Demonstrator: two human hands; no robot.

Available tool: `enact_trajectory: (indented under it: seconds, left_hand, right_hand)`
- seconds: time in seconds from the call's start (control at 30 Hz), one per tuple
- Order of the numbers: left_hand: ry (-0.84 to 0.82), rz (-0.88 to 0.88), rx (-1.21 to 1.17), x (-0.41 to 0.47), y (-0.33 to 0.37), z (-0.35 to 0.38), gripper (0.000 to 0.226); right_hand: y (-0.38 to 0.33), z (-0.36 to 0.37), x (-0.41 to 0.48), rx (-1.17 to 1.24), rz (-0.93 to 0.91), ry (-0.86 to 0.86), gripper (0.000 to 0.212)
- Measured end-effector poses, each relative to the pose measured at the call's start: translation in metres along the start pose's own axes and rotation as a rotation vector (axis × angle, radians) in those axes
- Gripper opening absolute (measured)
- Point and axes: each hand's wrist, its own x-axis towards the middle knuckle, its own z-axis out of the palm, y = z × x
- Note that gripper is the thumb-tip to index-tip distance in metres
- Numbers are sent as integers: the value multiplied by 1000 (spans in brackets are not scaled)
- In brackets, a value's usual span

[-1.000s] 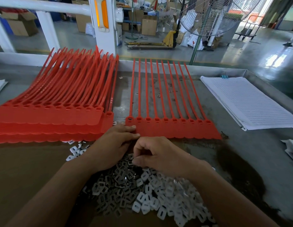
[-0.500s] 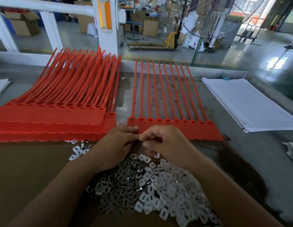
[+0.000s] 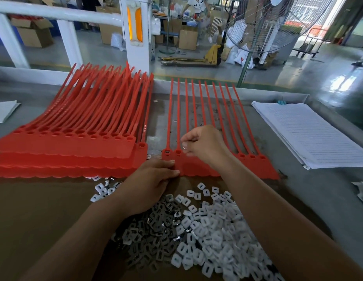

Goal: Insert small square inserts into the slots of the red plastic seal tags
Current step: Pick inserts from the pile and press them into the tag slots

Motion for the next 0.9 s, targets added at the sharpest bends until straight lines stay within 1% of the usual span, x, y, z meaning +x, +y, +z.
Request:
enact_trajectory:
  seconds: [0.03, 0.1, 0.17, 0.27, 0.33, 0.53, 0.63, 0.9]
  left_hand:
    - [-4, -1, 3, 0, 0, -1, 40]
    - [-13, -1, 12, 0, 0, -2, 40]
    - [-22, -1, 19, 0, 1, -2, 40]
    - [-30, -2, 29, 1, 0, -2, 40]
    - [-26, 5, 30, 1, 0, -2, 39]
    - [-13, 18, 36, 0, 1, -3, 39]
    - [-15, 21, 41, 0, 1, -2, 39]
    - [-20, 18, 50, 1, 0, -2, 40]
  right_hand:
    - [1, 3, 3, -4, 8, 2, 23]
    - [8, 11, 6, -9, -65, 120, 18]
    - [13, 17, 9, -55, -88, 179, 14]
    - [19, 21, 14, -196, -124, 178, 14]
    - [20, 21, 18, -247, -139, 200, 14]
    - [24, 23, 21, -236, -111, 170, 15]
    - [25, 27, 21, -269, -99, 160, 16]
    - [28, 30, 17, -289, -179, 247, 12]
